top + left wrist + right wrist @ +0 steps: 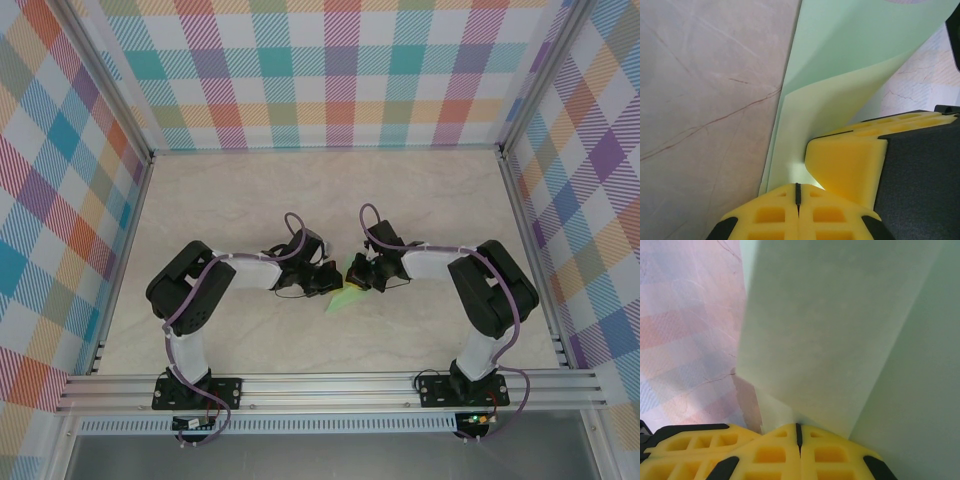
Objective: Fold a paper plane with a square sheet of paper (pick it up from the middle)
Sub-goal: Fourth fold the wing at the center of the table.
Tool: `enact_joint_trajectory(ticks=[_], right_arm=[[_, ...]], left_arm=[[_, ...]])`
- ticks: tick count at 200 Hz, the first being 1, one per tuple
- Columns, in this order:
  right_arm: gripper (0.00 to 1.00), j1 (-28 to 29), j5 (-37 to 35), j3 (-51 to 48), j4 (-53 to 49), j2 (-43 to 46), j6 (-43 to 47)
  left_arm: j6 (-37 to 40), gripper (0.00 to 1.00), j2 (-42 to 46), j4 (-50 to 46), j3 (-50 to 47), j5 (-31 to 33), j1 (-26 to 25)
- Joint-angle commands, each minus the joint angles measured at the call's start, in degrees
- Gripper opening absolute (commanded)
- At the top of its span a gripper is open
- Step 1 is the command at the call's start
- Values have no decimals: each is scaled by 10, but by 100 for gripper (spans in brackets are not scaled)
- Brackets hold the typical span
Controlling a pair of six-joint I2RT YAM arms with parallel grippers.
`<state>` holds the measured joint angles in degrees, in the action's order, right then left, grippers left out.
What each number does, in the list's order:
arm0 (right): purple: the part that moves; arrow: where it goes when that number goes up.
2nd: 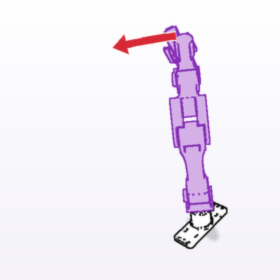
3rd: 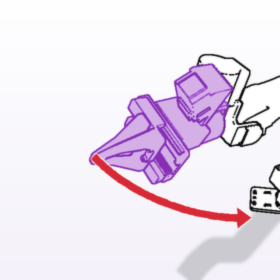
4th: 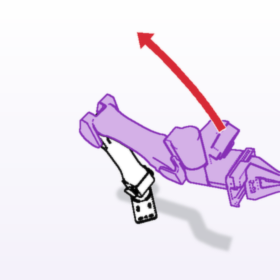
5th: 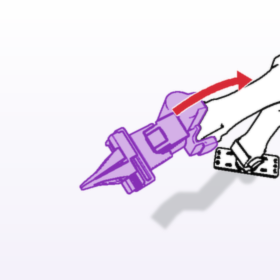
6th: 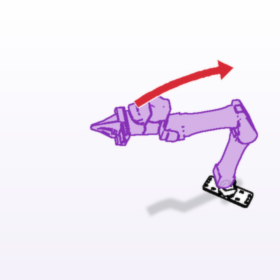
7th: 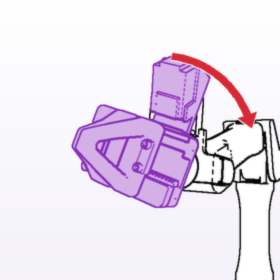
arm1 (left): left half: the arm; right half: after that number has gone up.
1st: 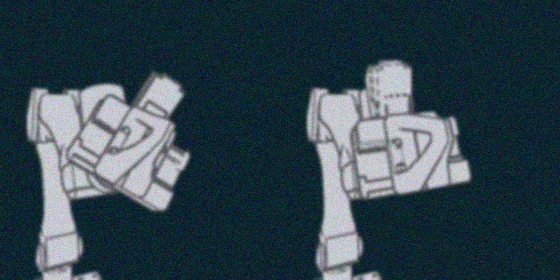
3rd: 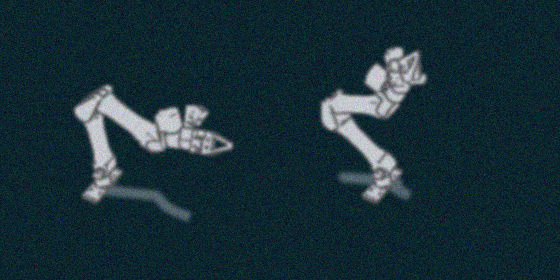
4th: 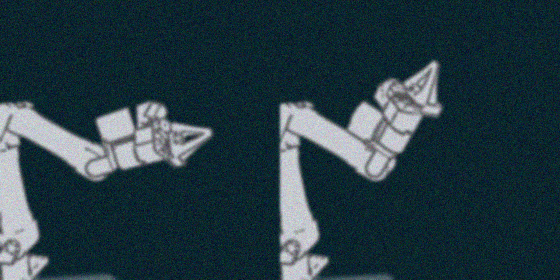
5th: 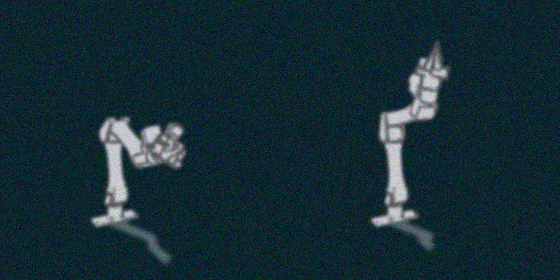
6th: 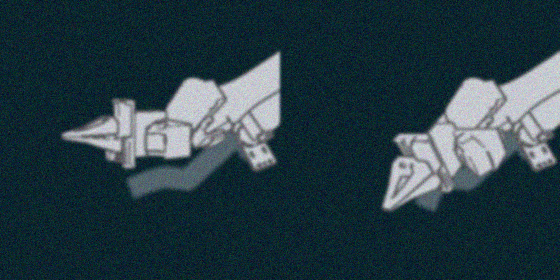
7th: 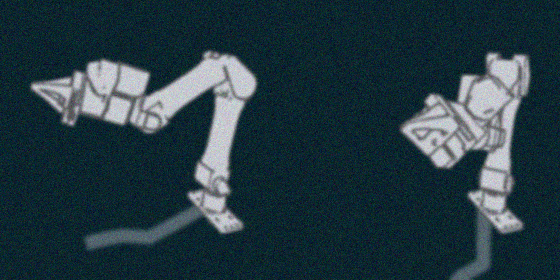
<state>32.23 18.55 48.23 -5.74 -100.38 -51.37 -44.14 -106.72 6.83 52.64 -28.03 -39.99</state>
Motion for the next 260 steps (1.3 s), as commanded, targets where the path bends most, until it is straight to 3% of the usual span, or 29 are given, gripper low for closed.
enact_joint_trajectory(ticks=[1, 65, 135, 190, 234, 260], right_arm=[[4, 1, -51, -34, -39, -39, -18], [4, -14, -31, -23, -23, 6, 19], [4, -22, -20, 9, 3, -18, 45], [4, -71, -53, -18, 6, -14, 42], [4, -102, -67, -23, 6, 11, 54], [5, -95, -35, -18, 18, 46, 70]], left_arm=[[-3, 1, -10, -10, 4, -4, -1], [45, 0, -26, -133, 22, 47, -1], [58, 0, -38, -153, 39, 38, -4], [54, 0, -40, -157, 32, 41, -4], [51, 0, -41, -151, 29, 37, -4], [51, 0, -41, -150, 31, 34, -4]])
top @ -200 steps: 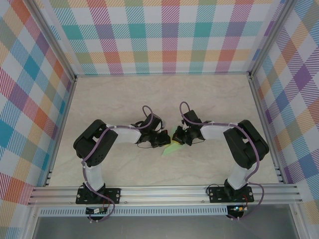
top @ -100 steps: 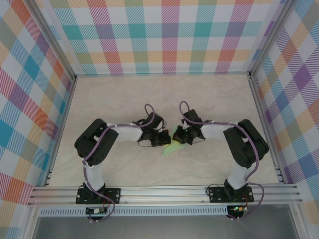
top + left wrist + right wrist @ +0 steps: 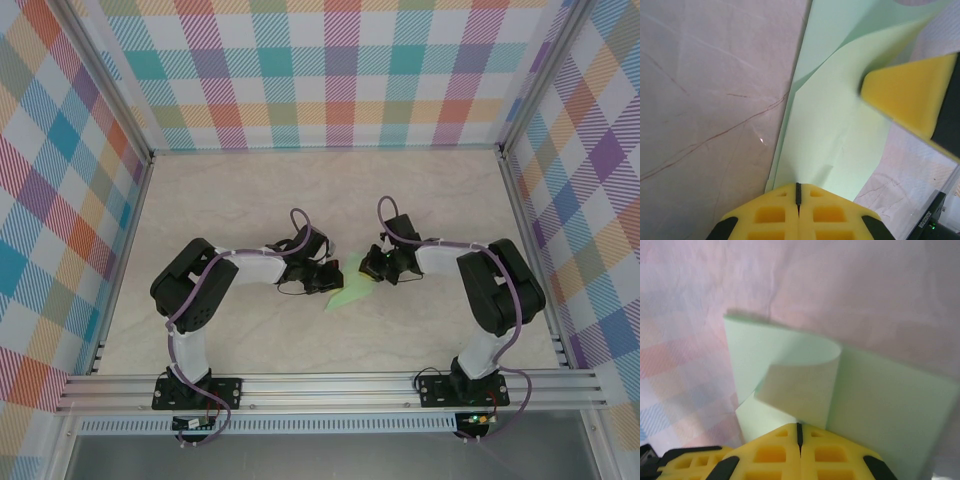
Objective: Fold a paper plane with a square sheet of paper (pick it up from the middle)
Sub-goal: Fourth fold the wing at the center of the table.
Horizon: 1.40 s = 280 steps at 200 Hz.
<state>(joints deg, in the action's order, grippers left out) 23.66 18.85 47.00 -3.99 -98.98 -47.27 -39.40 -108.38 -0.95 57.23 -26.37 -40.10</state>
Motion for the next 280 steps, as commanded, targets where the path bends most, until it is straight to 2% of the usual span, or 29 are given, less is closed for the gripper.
enact_joint_trajectory(ticks=[1, 31, 80, 113, 140, 221, 259, 280], right_arm=[[5, -8, -37, -6, 1, 32, 29], [6, 15, -2, 3, 7, 47, 44], [6, 47, 60, 18, 28, 1, 71], [6, 46, 49, 36, 6, -30, 97], [6, 22, 42, 40, 2, -48, 112], [6, -94, 26, 50, -14, -67, 135], [6, -97, 26, 63, -15, -17, 126], [6, -75, 38, 59, -7, 2, 107]], left_arm=[[4, 0, -25, -72, -15, 18, -3], [4, 0, -26, -72, -13, 17, -4], [3, 0, -29, -75, -10, 17, -4], [3, 0, -29, -79, -11, 19, -4], [0, 0, -26, -81, -15, 20, -4], [-3, 0, -19, -76, -30, 13, -5], [-4, 0, -18, -75, -29, 13, -5], [-5, 0, -18, -74, -26, 12, -5]])
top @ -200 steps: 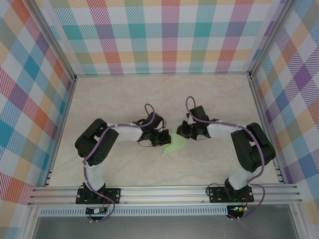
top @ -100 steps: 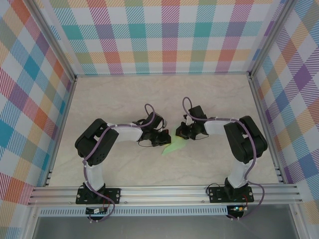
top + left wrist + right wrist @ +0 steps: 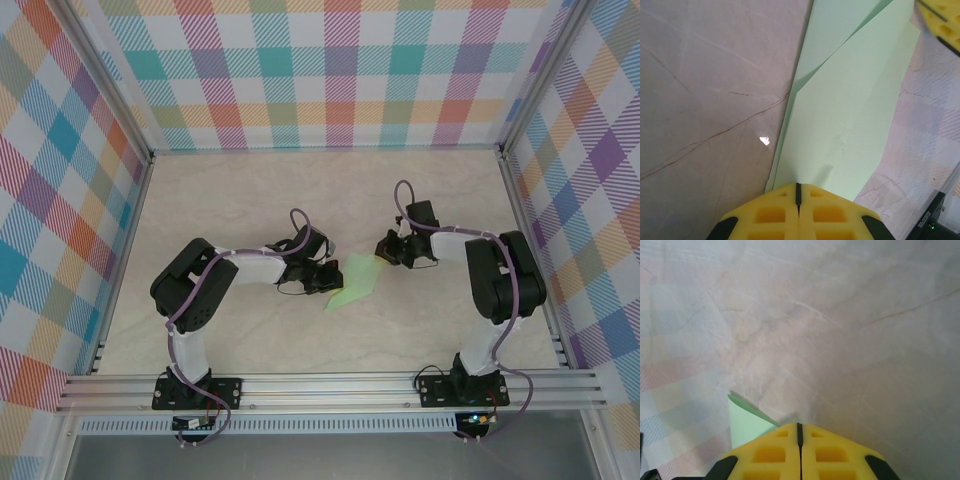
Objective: Fold a paper plane with a square sheet of paper (pick it up from the middle)
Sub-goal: Fourth fold the wing at the center of the table.
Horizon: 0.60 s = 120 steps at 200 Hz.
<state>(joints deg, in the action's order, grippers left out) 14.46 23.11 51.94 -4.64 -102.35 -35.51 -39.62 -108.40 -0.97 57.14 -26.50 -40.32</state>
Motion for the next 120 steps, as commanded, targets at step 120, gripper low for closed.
enact_joint_trajectory(ticks=[120], right_arm=[[5, 119, 48, -108, 120, 50, -129]], left_arm=[[-4, 0, -13, -69, -14, 7, -4]])
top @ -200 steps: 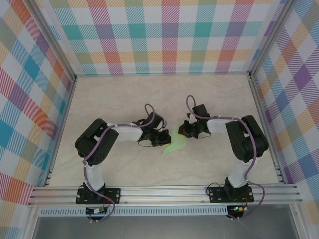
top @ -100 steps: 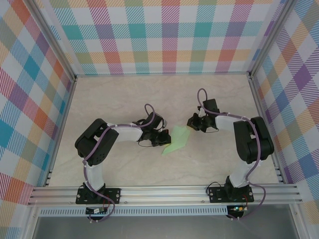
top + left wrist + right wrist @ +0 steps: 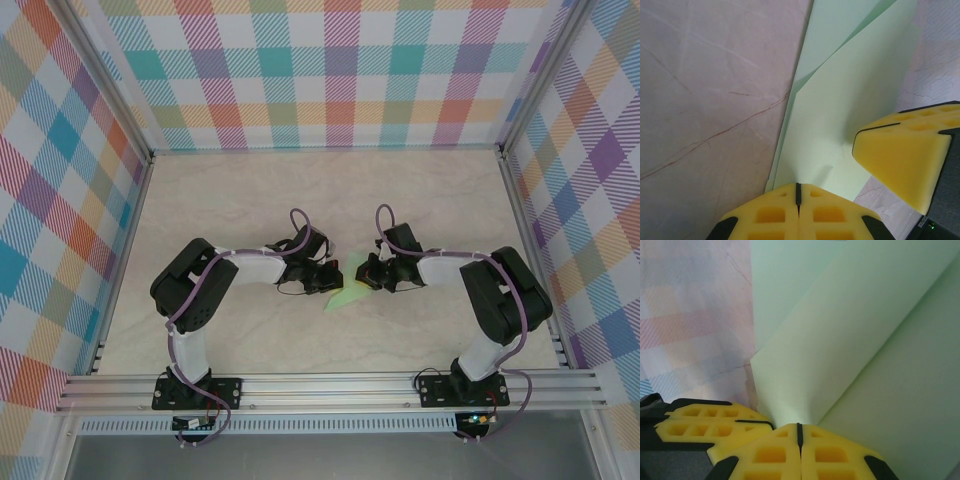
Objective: Fold a paper plane with a square sheet of paper (pick it up from the middle)
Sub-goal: Fourth fold the wing at the center of the table.
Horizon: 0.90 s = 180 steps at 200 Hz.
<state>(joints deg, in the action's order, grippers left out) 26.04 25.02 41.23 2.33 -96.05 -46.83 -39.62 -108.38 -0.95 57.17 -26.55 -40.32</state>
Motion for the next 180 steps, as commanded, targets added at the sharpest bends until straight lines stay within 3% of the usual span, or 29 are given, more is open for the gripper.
enact_joint_trajectory(ticks=[1, 44, 105, 137, 180], right_arm=[[5, 4, 30, -1, 52, -13, -16], [5, 5, 32, 1, 62, -30, -21], [5, 5, -26, -2, 24, -65, -40], [5, 5, -49, -15, 20, -71, -70], [5, 5, -65, -26, 22, -65, -90]], left_arm=[[-4, 0, -13, -69, -14, 7, -4], [-3, 0, -12, -71, -6, 8, -4], [0, 0, 8, -65, 10, -5, -3], [-9, 18, 65, -44, 11, -10, -4], [-77, 26, 102, 41, -44, -9, -12]])
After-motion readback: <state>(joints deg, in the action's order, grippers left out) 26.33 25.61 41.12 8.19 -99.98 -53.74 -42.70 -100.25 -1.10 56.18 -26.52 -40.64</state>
